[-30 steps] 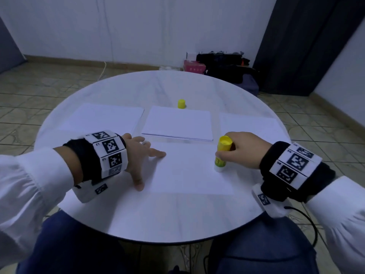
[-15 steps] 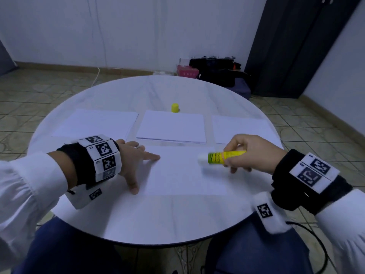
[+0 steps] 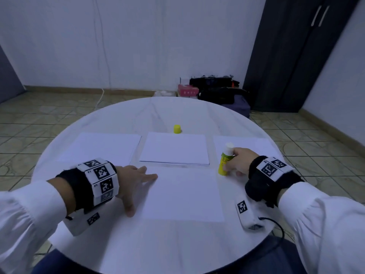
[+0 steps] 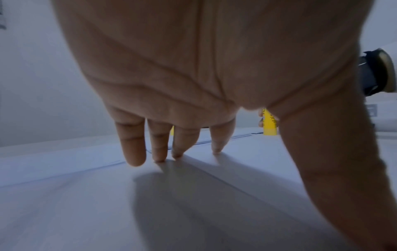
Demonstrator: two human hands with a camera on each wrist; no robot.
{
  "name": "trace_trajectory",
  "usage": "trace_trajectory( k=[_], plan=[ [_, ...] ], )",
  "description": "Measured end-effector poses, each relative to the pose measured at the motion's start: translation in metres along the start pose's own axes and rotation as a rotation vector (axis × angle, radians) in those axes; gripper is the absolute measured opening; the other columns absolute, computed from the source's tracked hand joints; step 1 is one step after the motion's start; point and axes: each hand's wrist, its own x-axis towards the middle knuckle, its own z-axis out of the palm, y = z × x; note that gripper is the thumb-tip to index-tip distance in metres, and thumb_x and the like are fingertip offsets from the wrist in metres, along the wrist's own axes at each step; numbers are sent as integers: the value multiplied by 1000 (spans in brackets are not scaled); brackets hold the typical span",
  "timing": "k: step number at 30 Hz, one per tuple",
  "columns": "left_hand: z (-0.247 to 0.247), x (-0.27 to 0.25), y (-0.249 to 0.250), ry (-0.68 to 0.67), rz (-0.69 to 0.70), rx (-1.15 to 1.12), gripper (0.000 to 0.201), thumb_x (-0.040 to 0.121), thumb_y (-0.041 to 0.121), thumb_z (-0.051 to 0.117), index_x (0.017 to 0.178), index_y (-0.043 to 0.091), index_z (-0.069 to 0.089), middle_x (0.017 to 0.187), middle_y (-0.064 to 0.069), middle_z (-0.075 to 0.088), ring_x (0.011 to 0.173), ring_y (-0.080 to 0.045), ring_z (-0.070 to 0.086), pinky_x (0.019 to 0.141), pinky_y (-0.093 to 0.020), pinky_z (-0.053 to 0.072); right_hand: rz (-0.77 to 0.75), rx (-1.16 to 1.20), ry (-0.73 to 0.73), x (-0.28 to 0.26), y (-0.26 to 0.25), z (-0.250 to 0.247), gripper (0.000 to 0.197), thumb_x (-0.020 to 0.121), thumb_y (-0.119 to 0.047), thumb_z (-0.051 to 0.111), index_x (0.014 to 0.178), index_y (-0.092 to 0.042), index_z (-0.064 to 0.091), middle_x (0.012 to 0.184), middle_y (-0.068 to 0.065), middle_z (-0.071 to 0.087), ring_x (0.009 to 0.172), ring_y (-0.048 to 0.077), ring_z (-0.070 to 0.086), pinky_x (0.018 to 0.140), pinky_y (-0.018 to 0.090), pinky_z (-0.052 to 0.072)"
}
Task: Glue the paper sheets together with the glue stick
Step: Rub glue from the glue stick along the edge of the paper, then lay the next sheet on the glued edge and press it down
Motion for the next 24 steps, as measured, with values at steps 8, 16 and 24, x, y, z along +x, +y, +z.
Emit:
trace_trajectory(
  k=[8, 16, 24],
  plan=[
    [11, -1, -11, 89, 31, -51, 128, 66, 51, 80, 152, 23, -10, 156, 4, 9, 144, -16, 15, 116, -32, 23, 116, -251, 24, -14, -4, 5, 19, 70, -16, 69, 80, -9, 55, 67, 6, 56, 56, 21, 50, 57, 25, 37],
    [4, -17, -80, 95, -212, -259, 99, 81, 56, 66, 153, 27, 4, 160, 4, 10, 146, -15, 16, 118, -32, 17, -74, -377, -333, -69, -69, 41, 30, 83, -36, 63, 71, -10, 54, 67, 7, 53, 52, 21, 41, 48, 23, 31],
    [16, -4, -137, 117, -425, -244, 65, 94, 43, 52, 149, 16, 31, 153, -4, 33, 140, -20, 33, 112, -30, 30, -359, -719, -179, -7, -200, 136, 34, 87, -45, 60, 82, -11, 57, 86, 4, 58, 89, 25, 57, 82, 31, 43]
  ],
)
